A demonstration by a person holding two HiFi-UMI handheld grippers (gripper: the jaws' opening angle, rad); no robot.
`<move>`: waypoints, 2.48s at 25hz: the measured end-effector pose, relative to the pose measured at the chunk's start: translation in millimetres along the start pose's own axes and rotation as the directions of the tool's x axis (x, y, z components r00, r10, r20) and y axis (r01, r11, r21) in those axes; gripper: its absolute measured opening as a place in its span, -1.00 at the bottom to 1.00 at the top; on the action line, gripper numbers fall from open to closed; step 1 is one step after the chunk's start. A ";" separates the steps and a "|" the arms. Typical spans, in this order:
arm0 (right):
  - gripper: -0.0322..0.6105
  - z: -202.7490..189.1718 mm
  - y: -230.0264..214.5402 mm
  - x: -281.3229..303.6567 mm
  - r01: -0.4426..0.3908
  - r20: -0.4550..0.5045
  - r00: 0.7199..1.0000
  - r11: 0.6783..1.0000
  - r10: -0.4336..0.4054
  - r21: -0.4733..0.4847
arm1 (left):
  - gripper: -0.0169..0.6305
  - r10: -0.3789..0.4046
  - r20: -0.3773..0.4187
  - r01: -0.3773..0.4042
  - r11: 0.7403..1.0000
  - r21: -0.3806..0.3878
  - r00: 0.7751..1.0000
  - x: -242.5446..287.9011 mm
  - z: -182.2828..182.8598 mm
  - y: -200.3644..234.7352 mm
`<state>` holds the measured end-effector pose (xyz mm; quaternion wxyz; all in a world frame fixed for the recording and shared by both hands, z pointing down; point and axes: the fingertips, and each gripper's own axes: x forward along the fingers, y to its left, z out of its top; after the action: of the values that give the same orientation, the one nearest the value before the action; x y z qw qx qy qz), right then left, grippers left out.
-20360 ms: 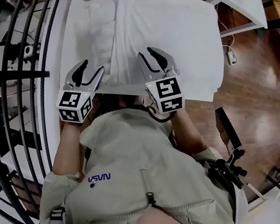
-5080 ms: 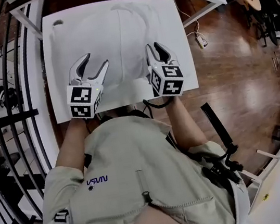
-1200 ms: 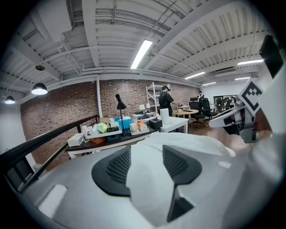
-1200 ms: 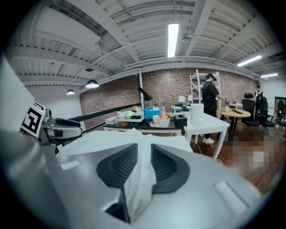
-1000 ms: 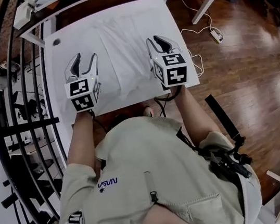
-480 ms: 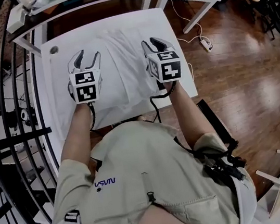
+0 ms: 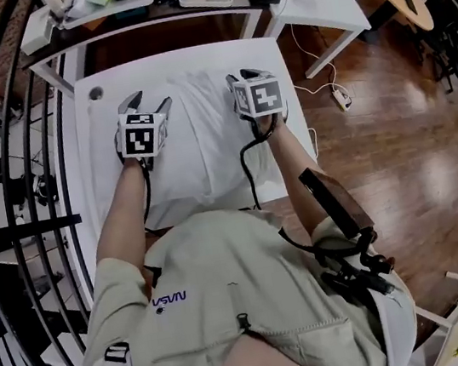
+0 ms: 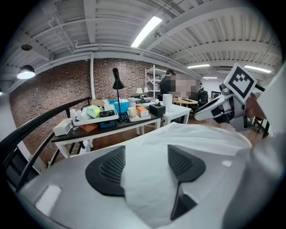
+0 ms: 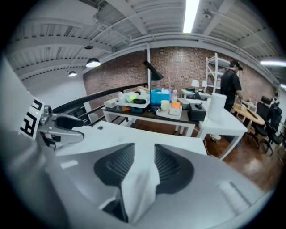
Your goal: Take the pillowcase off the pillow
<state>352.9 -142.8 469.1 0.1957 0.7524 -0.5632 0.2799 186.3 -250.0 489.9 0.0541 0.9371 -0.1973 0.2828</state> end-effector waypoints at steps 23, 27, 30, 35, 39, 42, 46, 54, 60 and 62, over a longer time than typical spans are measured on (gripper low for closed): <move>-0.88 -17.7 -41.0 21.3 0.096 -0.069 0.993 0.995 -0.094 0.016 | -0.91 0.027 0.017 -0.028 0.999 0.029 0.999 -29.0 1.4 4.8; -0.88 -2.7 -73.7 -9.9 0.198 0.040 0.979 0.978 -0.200 0.064 | -0.91 0.074 0.116 -0.068 0.996 -0.061 0.990 -63.6 15.0 15.5; -0.89 11.5 -103.4 -33.7 0.265 0.113 0.954 0.959 -0.276 0.104 | -0.92 0.116 0.173 -0.094 0.987 -0.132 0.978 -86.3 21.5 31.9; -0.89 17.0 -142.9 -53.1 0.327 0.136 0.922 0.918 -0.361 0.223 | -0.92 0.147 0.217 -0.104 0.974 -0.201 0.965 -98.6 29.1 50.9; -0.89 -10.4 -167.0 -49.5 0.371 0.075 0.910 0.883 -0.407 0.287 | -0.92 0.124 0.184 -0.083 0.973 -0.214 0.975 -85.8 17.5 49.1; -0.88 -31.2 -161.5 -29.2 0.369 0.023 0.923 0.898 -0.385 0.241 | -0.92 0.090 0.132 -0.067 0.983 -0.171 0.987 -52.7 2.3 37.9; -0.85 -42.6 -142.3 -7.7 0.278 0.050 0.956 0.944 -0.290 0.176 | -0.91 0.076 0.108 -0.073 0.997 -0.032 0.991 -23.0 -1.4 25.1; -0.60 -31.4 -109.9 -36.9 0.214 0.163 0.955 0.957 -0.247 0.197 | -0.41 0.101 0.204 -0.112 0.993 0.041 0.974 -32.1 17.0 15.3; -0.60 -25.3 -51.8 -71.4 0.165 0.264 0.945 0.977 -0.195 0.133 | -0.33 -0.029 0.250 0.000 0.993 0.115 0.968 -70.3 15.3 -40.7; -0.60 -32.4 -34.8 -83.0 0.159 0.279 0.941 0.978 -0.191 0.135 | -0.33 -0.055 0.262 0.022 0.992 0.128 0.964 -82.7 9.5 -55.0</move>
<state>362.3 -51.7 441.4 0.0931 0.8421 -0.5003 0.1787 150.2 -173.6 437.0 -0.0253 0.9717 -0.1667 0.1656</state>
